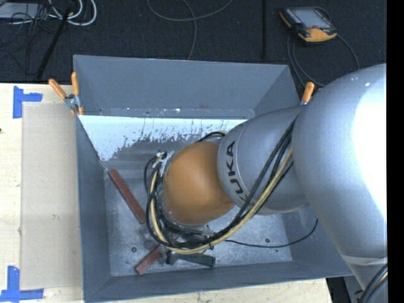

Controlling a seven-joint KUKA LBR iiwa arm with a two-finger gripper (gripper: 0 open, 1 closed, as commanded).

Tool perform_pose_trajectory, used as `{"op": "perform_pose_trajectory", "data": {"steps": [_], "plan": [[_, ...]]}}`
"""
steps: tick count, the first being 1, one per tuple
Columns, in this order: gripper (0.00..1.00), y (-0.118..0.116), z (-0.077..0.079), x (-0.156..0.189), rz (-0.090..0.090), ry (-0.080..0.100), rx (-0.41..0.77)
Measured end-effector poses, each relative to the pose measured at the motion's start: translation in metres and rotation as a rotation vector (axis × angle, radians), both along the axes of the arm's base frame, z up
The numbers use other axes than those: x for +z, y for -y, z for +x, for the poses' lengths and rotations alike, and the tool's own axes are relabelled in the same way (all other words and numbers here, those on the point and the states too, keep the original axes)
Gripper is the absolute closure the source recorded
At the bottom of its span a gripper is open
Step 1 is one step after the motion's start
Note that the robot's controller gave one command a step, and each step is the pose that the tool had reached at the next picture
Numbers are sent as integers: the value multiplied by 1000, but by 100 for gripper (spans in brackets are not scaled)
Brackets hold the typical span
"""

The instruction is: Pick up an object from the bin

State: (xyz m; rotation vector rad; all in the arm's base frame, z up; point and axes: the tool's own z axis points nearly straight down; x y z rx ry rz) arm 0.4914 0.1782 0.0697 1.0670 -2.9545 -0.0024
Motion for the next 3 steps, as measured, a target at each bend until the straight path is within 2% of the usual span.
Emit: {"op": "perform_pose_trajectory", "data": {"steps": [2,3], "plan": [[100,0,0,0,0,0,-1],[100,9,5,170,1,6,-45]]}}
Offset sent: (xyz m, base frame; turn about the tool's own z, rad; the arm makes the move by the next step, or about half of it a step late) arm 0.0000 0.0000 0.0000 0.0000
